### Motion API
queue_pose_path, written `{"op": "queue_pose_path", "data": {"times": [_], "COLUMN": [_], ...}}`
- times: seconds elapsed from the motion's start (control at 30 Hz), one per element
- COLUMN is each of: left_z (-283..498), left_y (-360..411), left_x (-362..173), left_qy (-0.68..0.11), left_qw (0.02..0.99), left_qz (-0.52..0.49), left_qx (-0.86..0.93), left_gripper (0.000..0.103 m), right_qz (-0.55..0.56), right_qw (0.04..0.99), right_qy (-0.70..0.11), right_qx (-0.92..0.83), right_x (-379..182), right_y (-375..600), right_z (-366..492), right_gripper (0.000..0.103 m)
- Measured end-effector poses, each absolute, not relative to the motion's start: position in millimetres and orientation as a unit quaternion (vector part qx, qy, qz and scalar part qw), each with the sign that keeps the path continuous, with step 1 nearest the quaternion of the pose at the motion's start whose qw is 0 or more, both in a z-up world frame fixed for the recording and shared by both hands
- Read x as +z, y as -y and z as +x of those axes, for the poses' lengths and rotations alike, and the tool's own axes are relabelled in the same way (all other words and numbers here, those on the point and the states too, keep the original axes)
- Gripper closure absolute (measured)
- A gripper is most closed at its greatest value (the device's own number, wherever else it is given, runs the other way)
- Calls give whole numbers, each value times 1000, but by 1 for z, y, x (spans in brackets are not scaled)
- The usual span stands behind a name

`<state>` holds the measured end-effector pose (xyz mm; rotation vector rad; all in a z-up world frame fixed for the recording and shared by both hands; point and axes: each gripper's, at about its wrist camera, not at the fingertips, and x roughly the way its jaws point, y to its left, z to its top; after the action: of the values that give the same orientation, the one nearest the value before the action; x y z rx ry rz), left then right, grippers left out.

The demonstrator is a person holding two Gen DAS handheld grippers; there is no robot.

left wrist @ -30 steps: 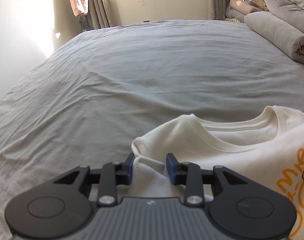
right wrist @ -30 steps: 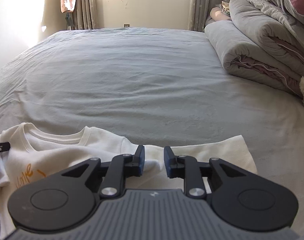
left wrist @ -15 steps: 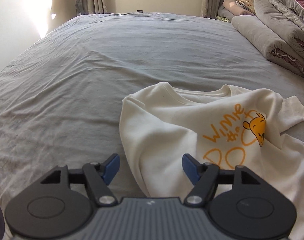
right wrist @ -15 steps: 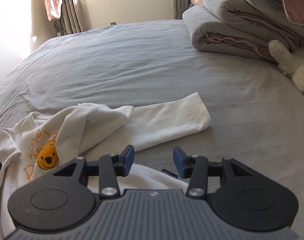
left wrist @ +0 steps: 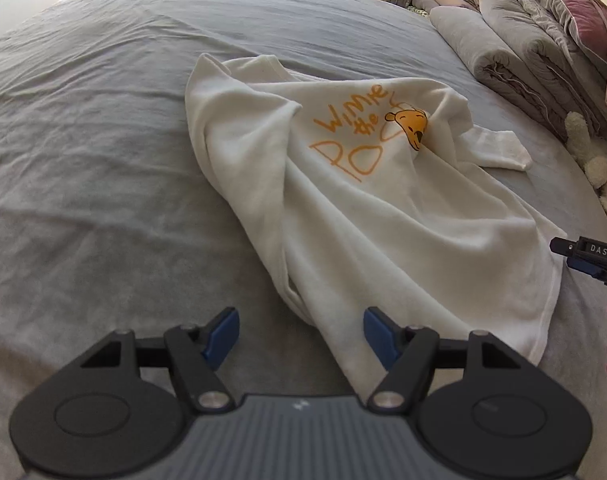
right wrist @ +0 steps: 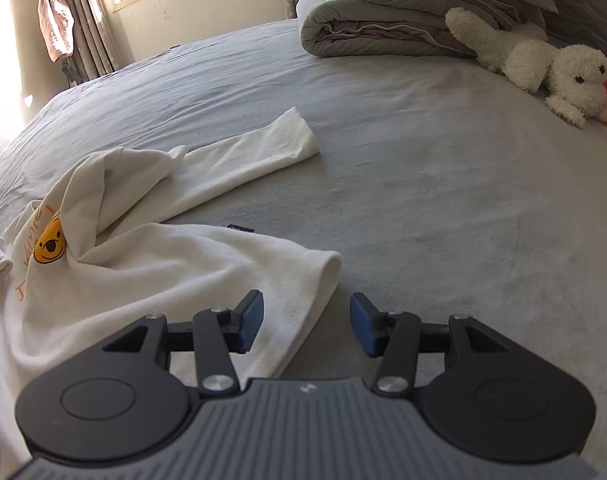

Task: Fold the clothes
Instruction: 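Release the sweatshirt with both grippers, then regrasp its edge with the left gripper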

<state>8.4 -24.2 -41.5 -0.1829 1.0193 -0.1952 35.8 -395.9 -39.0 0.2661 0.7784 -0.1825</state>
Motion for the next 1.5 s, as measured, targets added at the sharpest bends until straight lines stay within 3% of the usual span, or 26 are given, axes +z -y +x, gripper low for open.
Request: {"op": "queue_pose_path", "data": {"times": [0.17, 0.37, 0.43, 0.53, 0.57, 0.67, 1.2, 1.5], "left_z": [-23, -64, -72, -76, -76, -77, -89, -115], "left_y": [35, 39, 44, 48, 50, 45, -43, -83], "left_x": [-49, -65, -68, -73, -75, -73, -6, 7], "left_qy": [-495, -482, -472, -473, -476, -479, -472, -462], "left_qw": [848, 825, 828, 822, 818, 817, 840, 847], "left_qz": [-144, -256, -264, -279, -283, -288, -231, -212], "left_qx": [-126, -149, -148, -152, -154, -145, -135, -154], "left_gripper": [37, 50, 56, 77, 90, 98, 99, 99], "right_qz": [178, 193, 195, 194, 196, 193, 151, 112], "right_qw": [918, 922, 923, 923, 922, 921, 896, 907], "right_qy": [-343, -321, -317, -318, -319, -326, -410, -405], "right_qx": [-89, -98, -105, -96, -93, -90, -73, -36], "right_x": [-49, -50, -52, -53, -51, -42, 19, 42], "right_y": [405, 409, 409, 409, 409, 408, 353, 322], "right_z": [17, 22, 24, 27, 26, 24, -34, -95], "right_gripper": [45, 46, 52, 86, 94, 95, 96, 96]}}
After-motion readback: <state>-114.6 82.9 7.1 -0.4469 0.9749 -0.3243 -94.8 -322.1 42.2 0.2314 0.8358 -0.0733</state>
